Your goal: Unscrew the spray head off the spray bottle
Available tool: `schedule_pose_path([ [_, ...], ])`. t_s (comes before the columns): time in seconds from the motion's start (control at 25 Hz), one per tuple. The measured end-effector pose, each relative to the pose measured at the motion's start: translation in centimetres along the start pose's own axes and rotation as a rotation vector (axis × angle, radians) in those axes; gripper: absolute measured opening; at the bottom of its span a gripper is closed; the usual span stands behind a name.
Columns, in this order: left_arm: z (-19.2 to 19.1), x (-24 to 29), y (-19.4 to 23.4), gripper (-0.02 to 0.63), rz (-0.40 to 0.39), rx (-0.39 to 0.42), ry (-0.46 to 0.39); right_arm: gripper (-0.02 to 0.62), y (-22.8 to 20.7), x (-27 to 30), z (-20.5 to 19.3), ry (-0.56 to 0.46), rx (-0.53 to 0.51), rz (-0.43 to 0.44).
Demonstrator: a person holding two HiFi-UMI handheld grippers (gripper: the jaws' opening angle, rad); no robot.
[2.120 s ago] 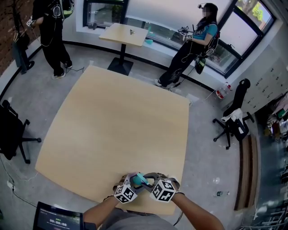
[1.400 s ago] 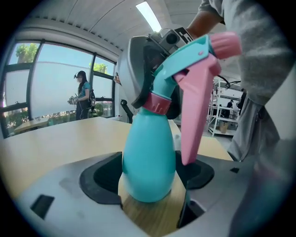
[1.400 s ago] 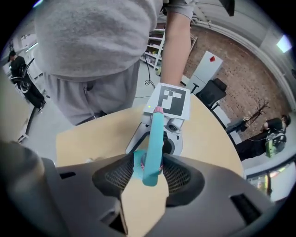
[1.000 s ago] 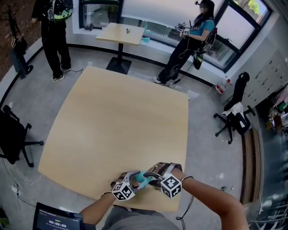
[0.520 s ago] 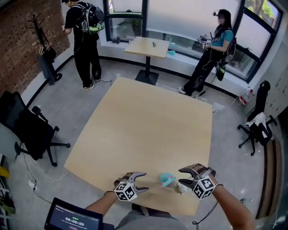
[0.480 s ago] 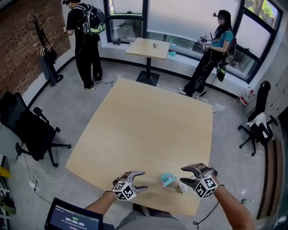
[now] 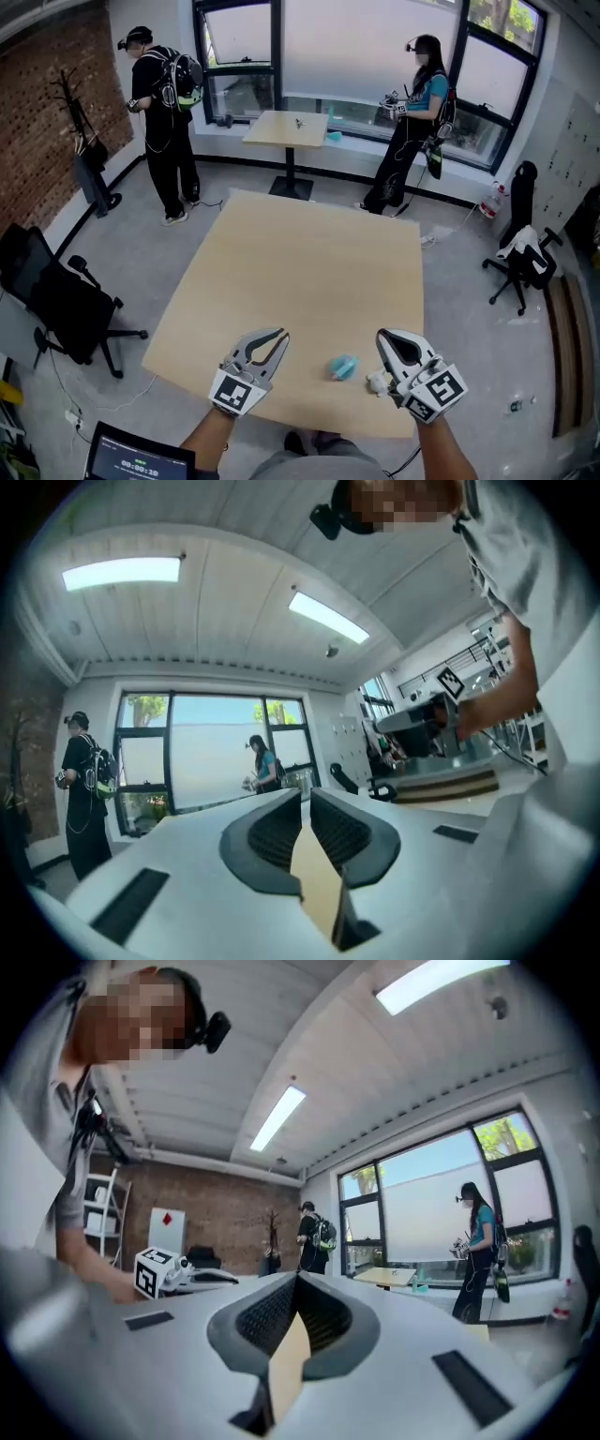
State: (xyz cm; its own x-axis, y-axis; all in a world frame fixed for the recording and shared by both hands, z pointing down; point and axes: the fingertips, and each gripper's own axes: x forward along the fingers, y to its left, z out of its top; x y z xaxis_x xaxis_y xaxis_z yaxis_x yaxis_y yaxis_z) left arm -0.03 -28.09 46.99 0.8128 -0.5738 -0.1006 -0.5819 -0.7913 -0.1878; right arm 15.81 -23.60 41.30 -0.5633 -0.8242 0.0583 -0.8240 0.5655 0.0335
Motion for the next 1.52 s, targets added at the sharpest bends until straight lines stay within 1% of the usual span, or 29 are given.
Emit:
schedule_pose_path([
  [0.08, 4.6, -0.1, -0.5, 0.005, 0.012, -0.063, -0.07, 0.006, 1.3, -1.5, 2.2, -0.049, 0.053, -0.023],
  [0.16, 8.1, -0.2, -1.9, 0.005, -0.023, -0.109, -0.112, 0.006, 2.2, -3.1, 4.0, -0.07, 0.051, -0.036],
  [0.24, 11.0, -0.5, -3.3, 0.005, -0.06, -0.13, -0.143, 0.006, 3.1, -4.6, 5.4, -0.077, 0.036, -0.037],
  [0.36, 14.6, -1.6, -5.3, 0.005, -0.084, -0.143, -0.172, 0.006, 4.3, -6.7, 7.0, -0.067, -0.006, -0.033],
  [0.52, 17.8, -3.2, -7.9, 0.005, -0.069, -0.114, -0.194, 0.006, 5.9, -9.6, 8.7, -0.084, -0.039, -0.006],
  [0.64, 18.6, -4.1, -10.4, 0.005, -0.045, -0.09, -0.2, 0.006, 7.0, -12.0, 8.6, -0.088, -0.049, 0.009],
  [0.76, 18.6, -4.9, -13.7, 0.005, -0.023, -0.11, -0.185, 0.006, 8.1, -14.7, 7.6, -0.077, -0.023, 0.018],
  [0.92, 18.4, -5.5, -19.3, 0.005, -0.023, -0.118, -0.163, 0.006, 9.1, -19.4, 7.0, -0.11, -0.001, 0.03],
  [1.08, 18.6, -6.4, -23.8, 0.005, -0.02, -0.112, -0.154, 0.006, 9.7, -23.5, 5.2, -0.058, 0.018, 0.036],
  [1.28, 19.2, -6.3, -27.3, 0.005, -0.012, -0.102, -0.158, 0.006, 9.8, -26.9, 4.3, -0.045, 0.029, 0.051],
  [1.52, 19.9, -8.2, -28.3, 0.005, -0.001, -0.098, -0.159, 0.006, 11.9, -27.2, 4.4, -0.046, 0.032, 0.075],
])
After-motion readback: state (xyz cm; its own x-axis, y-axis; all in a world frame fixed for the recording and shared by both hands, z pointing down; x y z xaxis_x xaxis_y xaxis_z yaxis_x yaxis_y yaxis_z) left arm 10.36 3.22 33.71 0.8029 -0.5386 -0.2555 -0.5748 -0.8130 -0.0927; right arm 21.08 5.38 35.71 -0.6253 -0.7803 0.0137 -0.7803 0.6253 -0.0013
